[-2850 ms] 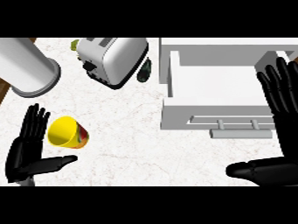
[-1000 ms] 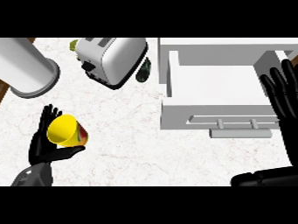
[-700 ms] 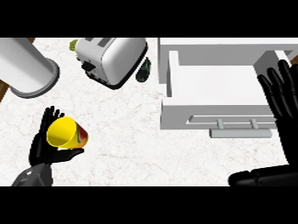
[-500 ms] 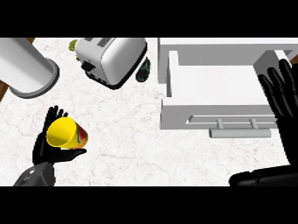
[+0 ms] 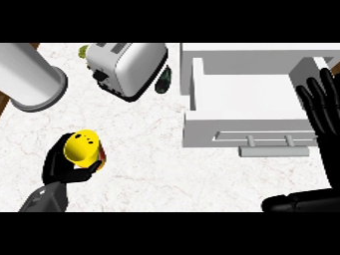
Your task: Pick up the cup, place it into the drawer and close the drawer
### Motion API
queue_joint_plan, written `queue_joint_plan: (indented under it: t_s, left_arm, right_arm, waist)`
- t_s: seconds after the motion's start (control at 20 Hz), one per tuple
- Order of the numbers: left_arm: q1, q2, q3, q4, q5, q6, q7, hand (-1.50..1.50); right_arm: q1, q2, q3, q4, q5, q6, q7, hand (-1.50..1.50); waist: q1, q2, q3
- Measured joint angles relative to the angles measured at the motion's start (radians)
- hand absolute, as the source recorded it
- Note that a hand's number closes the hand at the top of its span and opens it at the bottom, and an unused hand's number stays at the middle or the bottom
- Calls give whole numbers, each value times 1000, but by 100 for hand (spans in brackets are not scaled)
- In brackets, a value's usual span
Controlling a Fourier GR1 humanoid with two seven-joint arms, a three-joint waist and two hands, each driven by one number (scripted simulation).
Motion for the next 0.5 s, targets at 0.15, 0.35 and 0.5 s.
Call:
queue_joint_plan:
  t_s: [0.15,0.35,0.5]
  left_arm:
    - [1,-5,-2,-2,-4,23,-25,150]
    - [-9,-30,7,-12,1,77,-58,150]
    - [6,-38,8,-50,6,101,-70,150]
  right_arm:
    - [12,5,12,-15,7,0,2,-150]
    - [9,8,12,-23,7,-5,5,-150]
    - [6,-5,-8,-29,-14,4,12,-150]
  waist:
    - [0,0,0]
    - [1,-1,1]
    - [4,-2,1]
